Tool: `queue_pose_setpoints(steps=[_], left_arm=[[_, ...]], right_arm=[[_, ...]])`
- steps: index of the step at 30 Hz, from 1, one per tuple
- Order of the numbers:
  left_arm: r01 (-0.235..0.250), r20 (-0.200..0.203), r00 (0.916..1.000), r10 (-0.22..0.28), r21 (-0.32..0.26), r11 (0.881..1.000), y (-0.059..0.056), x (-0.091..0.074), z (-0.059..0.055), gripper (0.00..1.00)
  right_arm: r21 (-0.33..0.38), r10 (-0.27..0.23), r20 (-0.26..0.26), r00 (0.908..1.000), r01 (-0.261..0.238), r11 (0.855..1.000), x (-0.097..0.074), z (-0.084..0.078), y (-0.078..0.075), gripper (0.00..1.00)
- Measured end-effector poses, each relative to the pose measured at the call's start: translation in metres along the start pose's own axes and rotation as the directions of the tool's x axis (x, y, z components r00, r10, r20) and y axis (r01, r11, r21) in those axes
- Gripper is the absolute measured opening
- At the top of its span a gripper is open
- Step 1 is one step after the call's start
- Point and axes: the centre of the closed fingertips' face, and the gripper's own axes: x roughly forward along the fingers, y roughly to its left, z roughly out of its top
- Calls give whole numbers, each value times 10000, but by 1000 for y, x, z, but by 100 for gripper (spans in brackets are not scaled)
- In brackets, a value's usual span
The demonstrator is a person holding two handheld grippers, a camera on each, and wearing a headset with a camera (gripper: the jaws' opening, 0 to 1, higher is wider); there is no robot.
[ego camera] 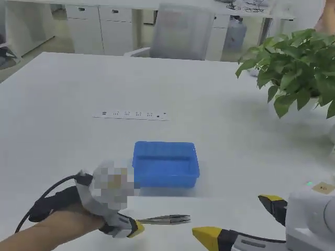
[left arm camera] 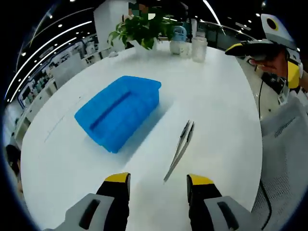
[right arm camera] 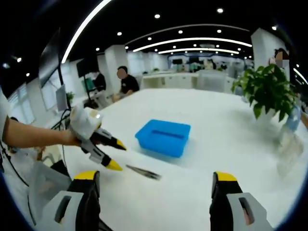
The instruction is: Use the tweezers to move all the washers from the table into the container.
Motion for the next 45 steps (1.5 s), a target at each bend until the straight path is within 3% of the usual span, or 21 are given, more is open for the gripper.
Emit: queue_pose_setpoints(steps=[2, 4, 6, 9, 12, 14, 17, 23, 26, 31, 37, 45], left_arm=[[-614, 371, 9973, 631, -446, 9971, 8, -14, 2, 59], [-1179, 454, 9915, 1223, -895, 9890, 15, -27, 0, 70], [-1265, 494, 9895, 1359, -1586, 9792, 15, -39, -2, 79], [-1457, 880, 9817, 1690, -2249, 9634, 16, -54, -1, 90], [-1555, 991, 9762, 1930, -3005, 9410, 13, -70, -7, 99], [-1661, 1123, 9707, 2122, -3239, 9314, 13, -79, -8, 99], [-1622, 1186, 9693, 2155, -3503, 9225, 6, -96, -13, 99], [-1903, 1157, 9622, 2466, -3622, 9125, -2, -118, -14, 99], [-2130, 1194, 9547, 2724, -3647, 9064, -3, -125, -15, 99], [-2336, 1178, 9472, 2983, -3841, 8933, -1, -131, -19, 99], [-2281, 1264, 9446, 3028, -4101, 8830, -1, -133, -18, 99], [-2382, 1145, 9454, 3051, -3964, 8867, -1, -131, -17, 99]], right_arm=[[-2, 11, 3, 10000, -11, 10000, 2, 2, -1, 97], [-95, -47, 37, 10000, 48, 9999, 2, 4, -2, 98], [-206, -138, 163, 9998, 142, 9997, 3, 7, -4, 99], [-308, -165, 207, 9996, 171, 9994, 5, 9, -5, 99], [-385, -165, 195, 9997, 172, 9991, 5, 9, -4, 99], [-399, -148, 222, 9996, 157, 9991, 4, 10, -3, 99], [-358, -131, 311, 9994, 142, 9993, 3, 10, -1, 99], [-362, -94, 232, 9997, 102, 9993, 3, 6, 1, 99], [-479, -113, 150, 9998, 120, 9988, 2, 5, 1, 99], [-509, -131, 109, 9999, 137, 9986, 2, 3, 1, 99], [-483, -102, 40, 9999, 103, 9988, 2, 2, -1, 99], [-491, -63, -11, 10000, 62, 9988, 2, 0, 0, 99]])
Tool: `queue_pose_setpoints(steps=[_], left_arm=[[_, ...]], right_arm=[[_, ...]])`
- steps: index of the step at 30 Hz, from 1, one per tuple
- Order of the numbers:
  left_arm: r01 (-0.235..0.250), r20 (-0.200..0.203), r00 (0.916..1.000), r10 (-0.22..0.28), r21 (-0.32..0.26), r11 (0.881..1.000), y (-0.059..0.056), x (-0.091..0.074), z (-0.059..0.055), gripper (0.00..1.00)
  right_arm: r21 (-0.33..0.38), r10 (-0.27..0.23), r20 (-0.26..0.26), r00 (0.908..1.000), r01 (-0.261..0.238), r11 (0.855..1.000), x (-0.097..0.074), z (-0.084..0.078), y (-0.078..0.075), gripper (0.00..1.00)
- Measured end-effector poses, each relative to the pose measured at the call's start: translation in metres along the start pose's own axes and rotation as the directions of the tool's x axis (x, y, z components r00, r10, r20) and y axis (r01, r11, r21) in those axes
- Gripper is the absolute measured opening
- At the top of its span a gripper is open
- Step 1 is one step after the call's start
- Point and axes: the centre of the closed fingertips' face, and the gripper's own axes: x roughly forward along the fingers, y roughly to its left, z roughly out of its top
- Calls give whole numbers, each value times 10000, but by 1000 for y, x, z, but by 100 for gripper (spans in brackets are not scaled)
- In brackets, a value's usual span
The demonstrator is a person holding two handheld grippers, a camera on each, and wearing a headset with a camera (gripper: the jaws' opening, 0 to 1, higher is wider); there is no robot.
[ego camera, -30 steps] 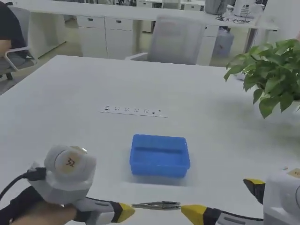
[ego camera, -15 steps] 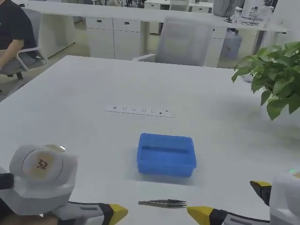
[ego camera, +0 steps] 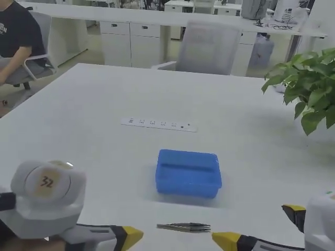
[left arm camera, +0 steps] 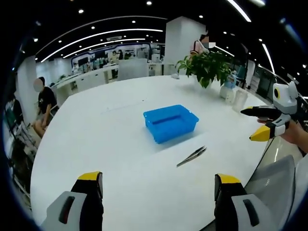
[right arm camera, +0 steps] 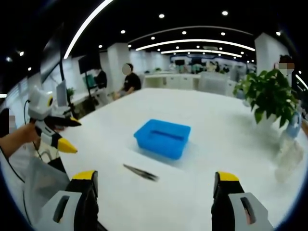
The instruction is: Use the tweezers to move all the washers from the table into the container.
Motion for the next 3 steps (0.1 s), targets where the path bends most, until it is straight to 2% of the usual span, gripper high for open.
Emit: queue_pose_setpoints(steps=[3], left_arm=[[-52, -7, 10000, 52, 78, 10000, 1, 0, 0, 99]], right_arm=[[-14, 39, -25, 10000, -39, 10000, 0, 0, 1, 99]])
